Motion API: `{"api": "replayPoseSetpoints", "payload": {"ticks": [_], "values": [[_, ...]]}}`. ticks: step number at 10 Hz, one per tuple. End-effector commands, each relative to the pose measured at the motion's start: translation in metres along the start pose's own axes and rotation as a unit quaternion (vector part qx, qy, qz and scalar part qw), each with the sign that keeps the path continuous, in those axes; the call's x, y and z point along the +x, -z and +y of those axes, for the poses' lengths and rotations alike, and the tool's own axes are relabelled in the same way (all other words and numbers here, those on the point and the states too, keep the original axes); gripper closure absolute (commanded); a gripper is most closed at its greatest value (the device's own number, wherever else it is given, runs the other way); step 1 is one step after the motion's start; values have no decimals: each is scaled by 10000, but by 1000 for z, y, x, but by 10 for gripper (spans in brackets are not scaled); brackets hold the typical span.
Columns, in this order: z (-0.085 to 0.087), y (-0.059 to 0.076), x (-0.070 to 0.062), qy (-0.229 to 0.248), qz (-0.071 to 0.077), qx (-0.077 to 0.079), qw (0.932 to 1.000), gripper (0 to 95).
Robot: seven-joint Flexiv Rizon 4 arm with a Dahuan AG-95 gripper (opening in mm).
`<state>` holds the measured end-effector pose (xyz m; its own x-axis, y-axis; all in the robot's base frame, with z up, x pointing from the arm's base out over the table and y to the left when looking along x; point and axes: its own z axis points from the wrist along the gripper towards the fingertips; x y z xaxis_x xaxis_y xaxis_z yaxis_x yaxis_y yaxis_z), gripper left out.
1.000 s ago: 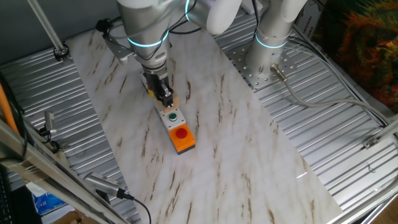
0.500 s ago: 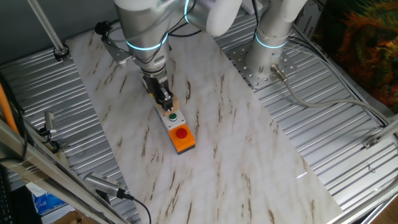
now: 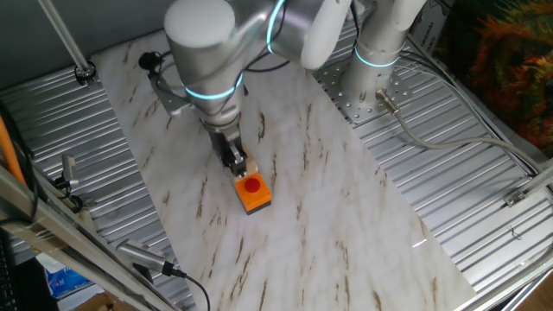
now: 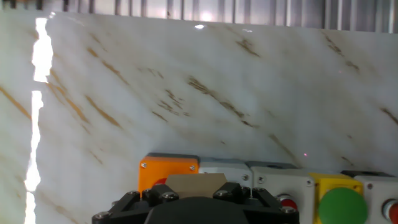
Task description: Pick up the small block on the left and move it to the right
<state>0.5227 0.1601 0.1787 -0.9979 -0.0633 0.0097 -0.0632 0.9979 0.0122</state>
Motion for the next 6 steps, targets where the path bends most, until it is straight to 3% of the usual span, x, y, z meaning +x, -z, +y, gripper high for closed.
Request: {"api": "replayPoseSetpoints", "payload": {"ticks": [1, 4, 6], "values": [[22, 3, -8, -102, 24, 43, 9999, 950], [47, -4, -10, -204, 3, 31, 9998, 950], [68, -15, -7, -294, -20, 57, 9995, 950]]}}
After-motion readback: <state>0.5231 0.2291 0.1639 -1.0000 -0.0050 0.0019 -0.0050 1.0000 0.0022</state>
